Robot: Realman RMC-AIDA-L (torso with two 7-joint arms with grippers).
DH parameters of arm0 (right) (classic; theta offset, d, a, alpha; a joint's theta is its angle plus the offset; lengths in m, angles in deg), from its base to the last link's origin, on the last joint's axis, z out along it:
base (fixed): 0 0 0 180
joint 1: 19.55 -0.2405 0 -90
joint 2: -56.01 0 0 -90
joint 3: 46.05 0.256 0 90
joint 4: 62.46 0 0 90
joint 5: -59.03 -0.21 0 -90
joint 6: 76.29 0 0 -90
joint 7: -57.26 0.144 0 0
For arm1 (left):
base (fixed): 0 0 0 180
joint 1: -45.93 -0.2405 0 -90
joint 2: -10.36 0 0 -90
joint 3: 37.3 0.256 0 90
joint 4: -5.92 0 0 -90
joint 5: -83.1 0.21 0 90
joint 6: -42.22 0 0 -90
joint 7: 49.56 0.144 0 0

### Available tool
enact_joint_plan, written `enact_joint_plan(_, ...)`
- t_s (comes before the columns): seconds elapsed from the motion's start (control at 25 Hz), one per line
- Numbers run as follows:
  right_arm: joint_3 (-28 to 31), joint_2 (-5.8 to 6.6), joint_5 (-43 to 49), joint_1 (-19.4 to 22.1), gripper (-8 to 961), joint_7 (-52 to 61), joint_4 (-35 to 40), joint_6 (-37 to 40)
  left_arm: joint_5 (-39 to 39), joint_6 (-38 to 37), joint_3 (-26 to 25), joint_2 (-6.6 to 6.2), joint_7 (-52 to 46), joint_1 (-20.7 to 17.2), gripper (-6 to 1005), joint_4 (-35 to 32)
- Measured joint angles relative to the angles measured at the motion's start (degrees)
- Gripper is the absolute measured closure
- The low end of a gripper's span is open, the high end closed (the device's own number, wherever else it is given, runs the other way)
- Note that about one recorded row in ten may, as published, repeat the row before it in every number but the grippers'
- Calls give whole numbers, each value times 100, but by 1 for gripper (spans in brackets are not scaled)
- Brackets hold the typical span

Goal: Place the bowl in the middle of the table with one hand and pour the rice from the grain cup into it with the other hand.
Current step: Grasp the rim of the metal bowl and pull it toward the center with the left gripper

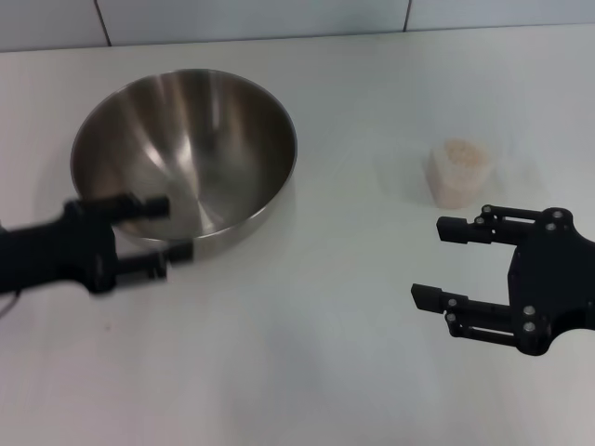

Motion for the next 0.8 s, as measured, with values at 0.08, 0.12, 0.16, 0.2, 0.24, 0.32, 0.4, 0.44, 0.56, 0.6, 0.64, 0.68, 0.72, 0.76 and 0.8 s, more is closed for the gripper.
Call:
enact_joint_plan(0.08, 0, 1, 0, -28, 285, -54, -24, 0, -8, 163, -308, -20, -510, 148, 276, -29)
enact_joint_plan(0.12, 0, 1, 0, -41, 285, -94, -34, 0, -8, 265, -465, -29, -785, 218, 276, -58)
enact_joint_plan(0.16, 0, 3, 0, -55, 285, -121, -45, 0, -8, 358, -626, -35, -1027, 283, 276, -117)
enact_joint_plan(0.2, 0, 5, 0, -69, 285, -140, -52, 0, -8, 450, -724, -36, -1272, 324, 276, -210)
enact_joint_plan(0.24, 0, 8, 0, -86, 285, -154, -63, 0, -8, 579, -815, -37, -1631, 371, 276, -348)
enact_joint_plan(0.32, 0, 12, -1, -117, 285, -212, -85, 0, 2, 851, -866, -38, -2329, 447, 276, -615)
enact_joint_plan(0.4, -1, 13, -9, -164, 285, -316, -133, -1, 236, 1344, -767, -45, -3340, 567, 276, -986)
enact_joint_plan(0.44, -4, 15, -38, -192, 285, -371, -176, 0, 401, 1541, -705, -54, -3686, 618, 276, -1104)
enact_joint_plan(0.56, -1, 35, -237, -284, 284, -656, -379, 6, 948, 1983, -543, -94, -4432, 756, 276, -1323)
enact_joint_plan(0.6, 13, 41, -321, -300, 284, -750, -441, 6, 1478, 2204, -423, -129, -4936, 896, 276, -1475)
enact_joint_plan(0.64, 39, 44, -419, -303, 285, -869, -504, 9, 1862, 2223, -339, -139, -5194, 1022, 276, -1603)
enact_joint_plan(0.68, 56, 46, -521, -305, 285, -993, -564, 14, 1942, 2217, -319, -137, -5248, 1049, 276, -1632)
enact_joint_plan(0.72, 73, 49, -600, -305, 285, -1116, -620, 16, 2159, 2161, -218, -122, -5381, 1116, 275, -1743)
enact_joint_plan(0.76, 85, 50, -656, -304, 285, -1207, -659, 21, 2335, 2127, -118, -111, -5502, 1158, 275, -1840)
enact_joint_plan(0.8, 100, 50, -700, -308, 285, -1279, -700, 25, 2584, 2085, 56, -96, -5695, 1206, 275, -1983)
